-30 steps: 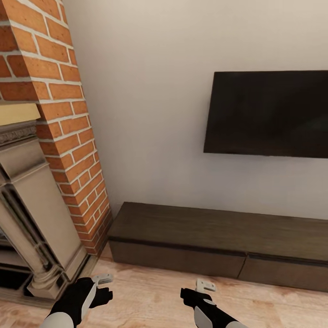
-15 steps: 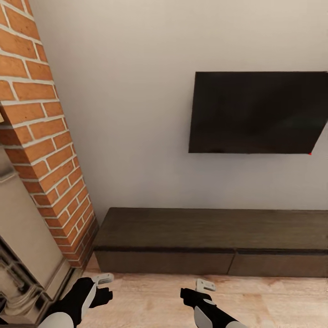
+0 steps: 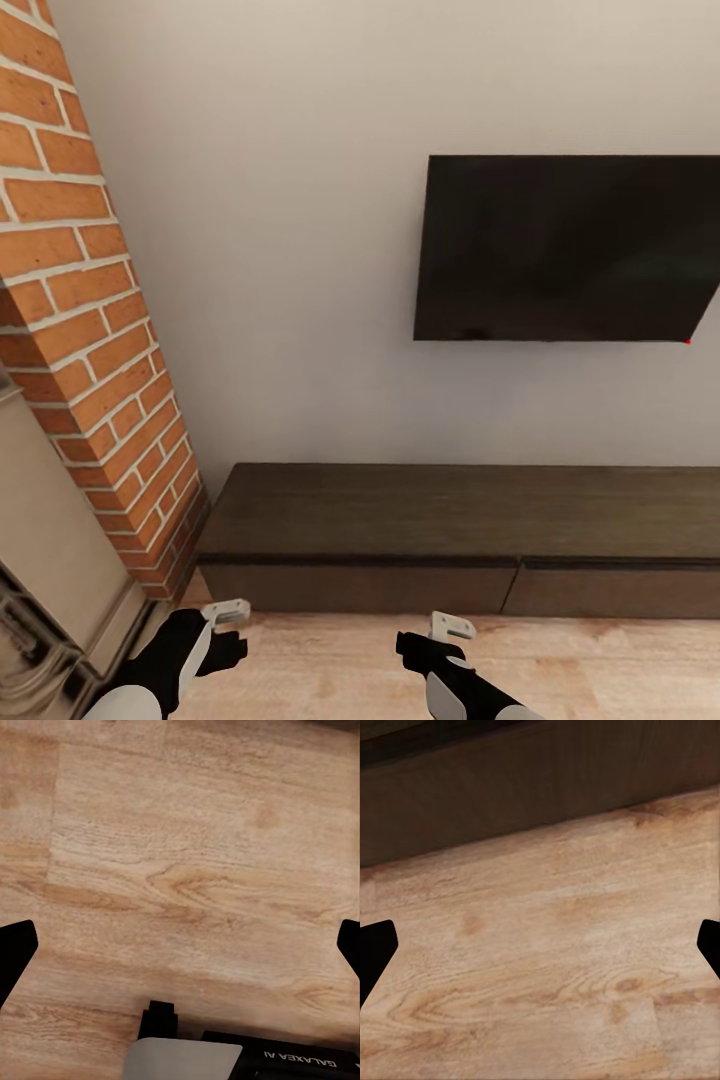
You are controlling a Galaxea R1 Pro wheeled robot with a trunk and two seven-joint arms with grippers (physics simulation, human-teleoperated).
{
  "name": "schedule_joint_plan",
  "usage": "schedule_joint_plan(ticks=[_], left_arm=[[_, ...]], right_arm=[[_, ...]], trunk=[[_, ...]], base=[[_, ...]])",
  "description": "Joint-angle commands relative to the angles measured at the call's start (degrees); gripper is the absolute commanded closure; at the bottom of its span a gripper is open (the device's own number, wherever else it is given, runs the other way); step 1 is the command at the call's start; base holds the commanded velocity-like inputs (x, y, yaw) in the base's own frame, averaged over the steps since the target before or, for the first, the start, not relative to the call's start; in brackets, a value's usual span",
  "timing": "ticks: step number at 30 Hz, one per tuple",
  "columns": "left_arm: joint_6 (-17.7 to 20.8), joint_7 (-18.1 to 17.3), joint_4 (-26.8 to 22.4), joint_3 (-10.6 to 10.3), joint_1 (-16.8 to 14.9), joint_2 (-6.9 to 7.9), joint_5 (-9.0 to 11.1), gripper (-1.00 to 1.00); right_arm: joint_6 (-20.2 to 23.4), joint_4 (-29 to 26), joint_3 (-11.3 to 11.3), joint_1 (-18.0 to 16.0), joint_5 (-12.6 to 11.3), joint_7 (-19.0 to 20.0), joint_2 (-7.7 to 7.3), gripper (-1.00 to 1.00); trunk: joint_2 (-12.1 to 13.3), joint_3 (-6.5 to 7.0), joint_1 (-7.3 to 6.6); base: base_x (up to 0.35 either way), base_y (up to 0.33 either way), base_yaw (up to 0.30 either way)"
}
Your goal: Place each of the two pumpkins and all three candles from the living room inside a cabinet in the living room (use any cabinet), then make sure every cabinet is closed, and position the cauldron so it is next to a table in the living room.
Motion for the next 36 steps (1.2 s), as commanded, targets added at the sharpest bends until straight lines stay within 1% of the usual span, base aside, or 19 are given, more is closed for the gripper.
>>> schedule_joint_plan(ticks=[1,6,9,10,11,13,14,16,17,19,20,21,22,23,26,28,31,34,36], left_arm=[[0.0,0.0,0.0,0.0,0.0,0.0,0.0,-1.0],[0.0,0.0,0.0,0.0,0.0,0.0,0.0,-1.0],[0.0,0.0,0.0,0.1,0.0,0.0,0.0,-1.0],[0.1,0.0,-0.1,0.1,0.0,0.0,0.0,-1.0],[0.1,-0.1,-0.2,0.1,0.0,0.0,0.0,-1.0],[0.3,-0.4,-0.8,0.1,0.0,0.04,0.2,-1.0],[0.5,-0.8,-1.1,0.2,0.0,0.05,0.2,-1.0],[2.8,-4.3,-2.5,0.3,0.0,0.09,0.3,-1.0],[4.0,-5.7,-3.0,0.3,0.0,0.12,0.3,-1.0],[9.7,-12.5,-5.4,0.4,0.0,0.46,0.3,-1.0],[12.3,-16.2,-7.0,0.2,0.0,0.89,0.3,-1.0],[13.4,-18.0,-7.8,0.1,0.0,1.13,0.3,-1.0],[15.1,-21.3,-9.1,0.0,0.0,1.61,0.2,-1.0],[16.4,-24.2,-10.1,0.0,0.0,2.0,0.1,-1.0],[18.9,-29.3,-11.2,0.2,0.0,2.67,-0.1,-1.0],[21.2,-30.9,-11.6,0.4,0.0,2.91,0.1,-1.0],[24.2,-32.7,-12.4,0.5,-0.1,3.13,0.4,-1.0],[25.0,-34.0,-12.6,0.6,-0.1,3.12,0.4,-1.0],[25.2,-34.3,-12.7,0.7,-0.1,3.29,0.4,-1.0]], right_arm=[[0.0,0.0,0.0,0.0,0.0,0.0,0.0,-1.0],[-1.0,0.1,-0.1,0.0,-0.1,-0.1,0.0,-1.0],[-1.8,0.1,-0.1,0.0,-0.7,0.1,0.0,-1.0],[-2.0,0.1,-0.1,0.0,-1.5,0.4,-0.77,-1.0],[-2.1,0.1,-0.1,0.0,-2.0,0.7,-1.15,-1.0],[-2.2,0.2,-0.1,0.0,-5.5,3.4,-2.83,-1.0],[-2.2,0.4,-0.1,0.0,-6.8,4.4,-3.33,-1.0],[-2.2,1.9,-0.1,0.0,-12.7,10.2,-5.93,-1.0],[-2.2,2.5,-0.1,0.0,-14.4,11.9,-6.69,-1.0],[-2.0,5.1,-0.1,0.0,-21.2,19.1,-9.5,-1.0],[-1.9,6.0,-0.1,0.0,-24.4,22.4,-10.52,-1.0],[-1.8,6.3,-0.1,0.0,-25.7,23.9,-10.89,-1.0],[-1.7,6.8,-0.1,0.0,-28.0,26.4,-11.42,-1.0],[-1.5,7.1,-0.1,0.0,-29.6,28.2,-11.76,-1.0],[-1.4,7.5,-0.1,0.0,-31.6,30.7,-12.25,-1.0],[-1.2,7.5,-0.2,0.0,-32.3,31.2,-12.62,-1.0],[1.0,7.5,-1.2,0.0,-34.0,32.3,-13.67,-1.0],[3.8,7.4,-3.4,0.0,-36.7,34.4,-14.1,-1.0],[4.7,7.3,-4.2,0.0,-37.7,36.0,-14.19,-1.0]], trunk=[[0.0,0.0,0.0],[0.0,0.0,0.0],[0.0,0.0,0.0],[0.0,0.0,0.0],[0.0,0.0,0.0],[0.0,0.0,0.0],[0.0,0.0,0.0],[0.0,0.0,0.0],[0.0,0.0,0.0],[0.0,0.0,0.0],[0.0,0.0,0.0],[0.0,0.0,0.0],[-0.4,-0.18,0.22],[-0.8,-0.36,0.44],[-2.0,-0.9,1.1],[-2.8,-1.26,1.54],[-4.0,-1.8,2.2],[-5.2,-2.33,2.86],[-6.0,-2.69,3.29]], base=[[0.05,-0.003,0.0],[0.184,-0.001,0.0],[0.109,0.0,0.0],[0.05,0.0,0.0],[0.04,0.0,0.0],[0.021,0.0,0.0],[0.013,0.0,0.0],[0.007,0.0,0.0],[0.004,0.0,0.0],[0.002,0.0,0.0],[0.001,0.0,0.0],[0.0,0.0,0.0],[0.0,0.0,0.0],[0.0,0.0,0.0],[0.0,0.0,0.0],[0.0,0.0,0.0],[0.0,0.0,0.0],[0.0,0.0,0.0],[0.0,0.0,0.0]])
